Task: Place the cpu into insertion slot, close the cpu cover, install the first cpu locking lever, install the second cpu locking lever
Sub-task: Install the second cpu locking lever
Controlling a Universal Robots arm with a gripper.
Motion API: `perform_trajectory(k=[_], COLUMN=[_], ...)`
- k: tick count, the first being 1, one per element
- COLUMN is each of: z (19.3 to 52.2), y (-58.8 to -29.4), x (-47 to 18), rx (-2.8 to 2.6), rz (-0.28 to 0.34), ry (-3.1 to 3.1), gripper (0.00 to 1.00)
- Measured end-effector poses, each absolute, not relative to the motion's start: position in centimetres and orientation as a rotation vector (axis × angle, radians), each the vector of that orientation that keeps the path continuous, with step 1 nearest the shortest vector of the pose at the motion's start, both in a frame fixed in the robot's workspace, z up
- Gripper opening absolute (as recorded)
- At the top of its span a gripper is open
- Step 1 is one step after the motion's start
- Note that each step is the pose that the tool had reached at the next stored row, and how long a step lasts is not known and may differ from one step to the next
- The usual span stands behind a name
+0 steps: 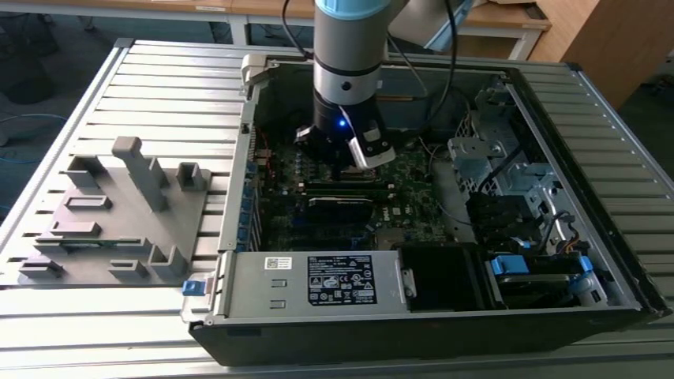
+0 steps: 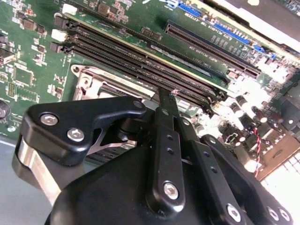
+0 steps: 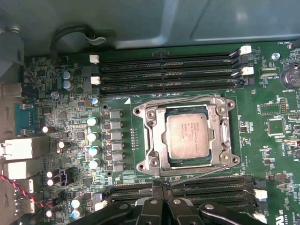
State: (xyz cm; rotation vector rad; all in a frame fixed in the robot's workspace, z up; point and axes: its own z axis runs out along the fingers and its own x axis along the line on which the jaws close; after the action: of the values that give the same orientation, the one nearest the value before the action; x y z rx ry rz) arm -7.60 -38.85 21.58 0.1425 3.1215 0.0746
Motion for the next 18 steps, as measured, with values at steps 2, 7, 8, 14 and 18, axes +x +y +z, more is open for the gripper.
perform_trajectory(k=[2,7,8,14,18], z=[21.50,21.36,21.33,21.06,20.91], y=[-38.86,-38.86,-38.85,-38.79,-38.68], x=[-7.79,-8.06,-8.07,-8.24,-8.34], rx=[0.142,0.142,0.142,0.142,0.142], rz=[0.075,0.074,0.075,0.076,0.079], ry=[3.122,3.122,3.121,3.121,3.122], gripper=[0.10,0.10,0.10,0.10,0.10])
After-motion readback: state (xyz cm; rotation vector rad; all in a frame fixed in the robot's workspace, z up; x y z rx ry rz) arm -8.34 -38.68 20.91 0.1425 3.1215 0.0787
